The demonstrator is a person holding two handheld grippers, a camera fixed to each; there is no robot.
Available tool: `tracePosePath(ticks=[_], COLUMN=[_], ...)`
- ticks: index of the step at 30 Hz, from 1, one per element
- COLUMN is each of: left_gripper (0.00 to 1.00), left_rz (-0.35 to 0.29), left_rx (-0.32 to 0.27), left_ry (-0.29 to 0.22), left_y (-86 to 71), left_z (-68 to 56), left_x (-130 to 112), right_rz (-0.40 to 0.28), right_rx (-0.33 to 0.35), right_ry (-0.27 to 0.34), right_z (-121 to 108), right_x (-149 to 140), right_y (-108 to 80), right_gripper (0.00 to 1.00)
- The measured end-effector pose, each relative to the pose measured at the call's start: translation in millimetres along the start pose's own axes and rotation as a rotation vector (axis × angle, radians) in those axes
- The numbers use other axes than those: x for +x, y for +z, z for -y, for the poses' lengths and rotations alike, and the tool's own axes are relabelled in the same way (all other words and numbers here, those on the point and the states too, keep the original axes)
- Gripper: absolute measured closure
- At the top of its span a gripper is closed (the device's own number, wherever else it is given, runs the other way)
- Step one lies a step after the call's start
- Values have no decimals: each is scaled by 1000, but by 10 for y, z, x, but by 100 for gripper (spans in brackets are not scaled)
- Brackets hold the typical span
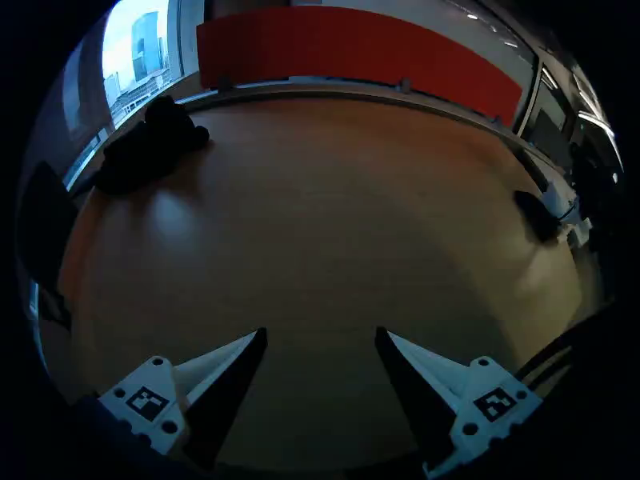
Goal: Fold towel
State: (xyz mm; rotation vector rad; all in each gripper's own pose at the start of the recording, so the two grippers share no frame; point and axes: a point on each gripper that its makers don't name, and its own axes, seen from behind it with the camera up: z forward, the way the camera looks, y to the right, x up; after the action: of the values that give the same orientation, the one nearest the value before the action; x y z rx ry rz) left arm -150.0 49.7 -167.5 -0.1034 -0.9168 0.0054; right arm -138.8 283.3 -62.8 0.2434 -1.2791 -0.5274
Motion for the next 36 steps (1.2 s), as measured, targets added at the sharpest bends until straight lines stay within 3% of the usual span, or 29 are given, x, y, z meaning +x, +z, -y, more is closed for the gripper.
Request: tracePosePath(ticks=[20, 24, 29, 36], left_gripper=[0, 0, 0, 0], left_rz=[2, 1, -1, -5], left_rx=[-2, -3, -5, -10], left_ry=[-1, 1, 1, 5], left_y=[-3, -6, -6, -1], left_z=[-28, -28, -35, -47], left_x=[-8, 1, 9, 35], right_rz=[24, 30, 26, 11], right_rx=[-16, -23, -16, 0], right_ry=[14, 22, 36, 38], right_z=[-22, -34, -10, 65], right_x=[-98, -112, -121, -103], right_y=[29, 18, -10, -54], right_gripper=[91, 74, 43, 19])
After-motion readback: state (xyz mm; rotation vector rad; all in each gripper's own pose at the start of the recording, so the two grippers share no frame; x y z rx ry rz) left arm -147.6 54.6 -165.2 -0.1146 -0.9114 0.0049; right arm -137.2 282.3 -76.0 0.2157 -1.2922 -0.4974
